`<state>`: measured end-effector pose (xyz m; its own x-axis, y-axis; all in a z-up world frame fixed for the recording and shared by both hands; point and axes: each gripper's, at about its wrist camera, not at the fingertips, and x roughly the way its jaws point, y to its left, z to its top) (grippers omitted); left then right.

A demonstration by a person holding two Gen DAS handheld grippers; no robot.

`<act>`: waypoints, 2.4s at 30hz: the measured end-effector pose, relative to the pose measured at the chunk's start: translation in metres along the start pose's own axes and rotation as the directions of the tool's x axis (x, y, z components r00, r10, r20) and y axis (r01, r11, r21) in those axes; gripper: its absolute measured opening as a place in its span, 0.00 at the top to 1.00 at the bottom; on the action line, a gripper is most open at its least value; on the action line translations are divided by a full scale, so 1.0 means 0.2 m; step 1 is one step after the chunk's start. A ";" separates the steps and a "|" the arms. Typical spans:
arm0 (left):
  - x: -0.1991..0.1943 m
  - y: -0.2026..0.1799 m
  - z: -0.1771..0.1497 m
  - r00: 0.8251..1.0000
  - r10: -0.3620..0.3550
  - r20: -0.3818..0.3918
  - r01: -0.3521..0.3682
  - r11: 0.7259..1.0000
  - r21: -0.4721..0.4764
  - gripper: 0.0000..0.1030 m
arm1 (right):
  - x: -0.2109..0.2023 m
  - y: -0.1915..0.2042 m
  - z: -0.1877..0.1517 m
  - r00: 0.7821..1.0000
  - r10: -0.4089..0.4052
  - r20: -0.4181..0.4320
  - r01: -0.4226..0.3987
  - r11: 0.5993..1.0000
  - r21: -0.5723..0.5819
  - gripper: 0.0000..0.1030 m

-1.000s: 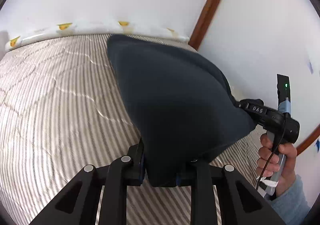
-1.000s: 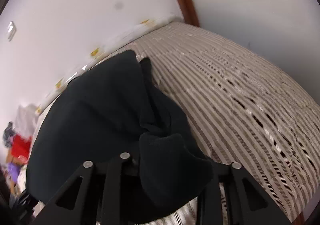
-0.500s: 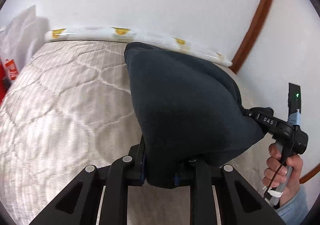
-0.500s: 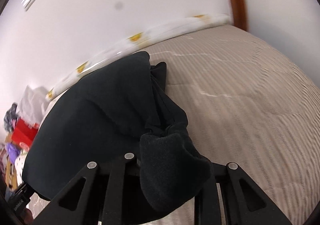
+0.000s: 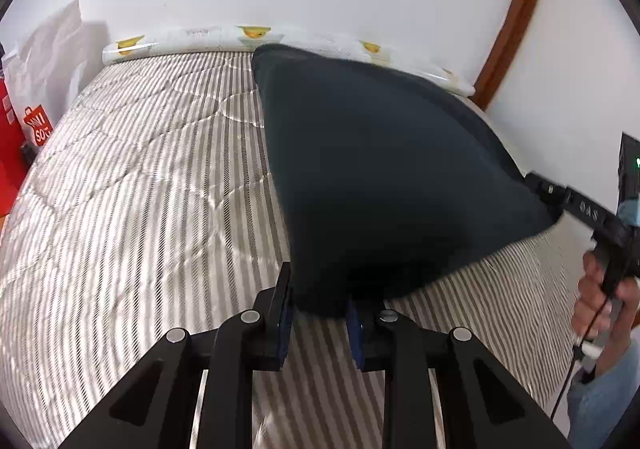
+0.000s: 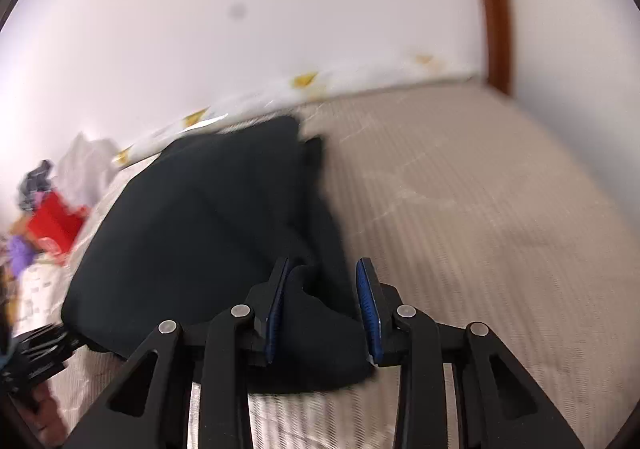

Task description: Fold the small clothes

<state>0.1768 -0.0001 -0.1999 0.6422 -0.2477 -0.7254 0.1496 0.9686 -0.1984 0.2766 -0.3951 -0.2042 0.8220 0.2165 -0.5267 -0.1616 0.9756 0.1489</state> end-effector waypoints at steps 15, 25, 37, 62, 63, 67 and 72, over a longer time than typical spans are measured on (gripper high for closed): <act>0.03 -0.03 0.09 0.999 0.031 0.009 -0.031 0.999 -0.028 0.56 | 0.06 -0.02 -0.12 0.997 -0.071 -0.034 0.069 0.995 -0.079 0.74; -0.13 -0.12 0.05 0.998 0.064 0.006 -0.064 0.998 -0.026 0.58 | -0.21 0.09 -0.07 0.998 -0.041 -0.049 0.036 0.995 -0.093 0.66; -0.60 -0.41 -0.02 0.984 0.114 0.137 -0.121 0.991 0.049 0.27 | -0.71 0.26 -0.13 0.999 -0.041 -0.024 0.038 0.989 -0.141 0.21; -1.04 -0.49 -0.17 0.957 0.158 0.245 -0.169 0.985 0.023 0.14 | -1.21 0.24 -0.23 0.992 -0.116 0.047 0.121 0.985 -0.126 0.01; -1.04 -0.49 -0.17 0.956 0.163 0.242 -0.174 0.984 0.026 0.14 | -1.21 0.24 -0.23 0.993 -0.112 0.043 0.117 0.985 -0.125 0.01; -1.05 -0.50 -0.18 0.956 0.161 0.245 -0.173 0.985 0.025 0.14 | -1.21 0.24 -0.24 0.993 -0.110 0.042 0.115 0.986 -0.120 0.01; -1.06 -0.49 -0.18 0.955 0.166 0.247 -0.176 0.984 0.018 0.13 | -1.22 0.23 -0.24 0.993 -0.110 0.040 0.114 0.987 -0.115 0.01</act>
<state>-0.0004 -0.0431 -0.0505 0.8235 -0.0710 -0.5629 0.0478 0.9973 -0.0558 0.0425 -0.4019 -0.1090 0.8557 0.1063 -0.5064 -0.1287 0.9916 -0.0094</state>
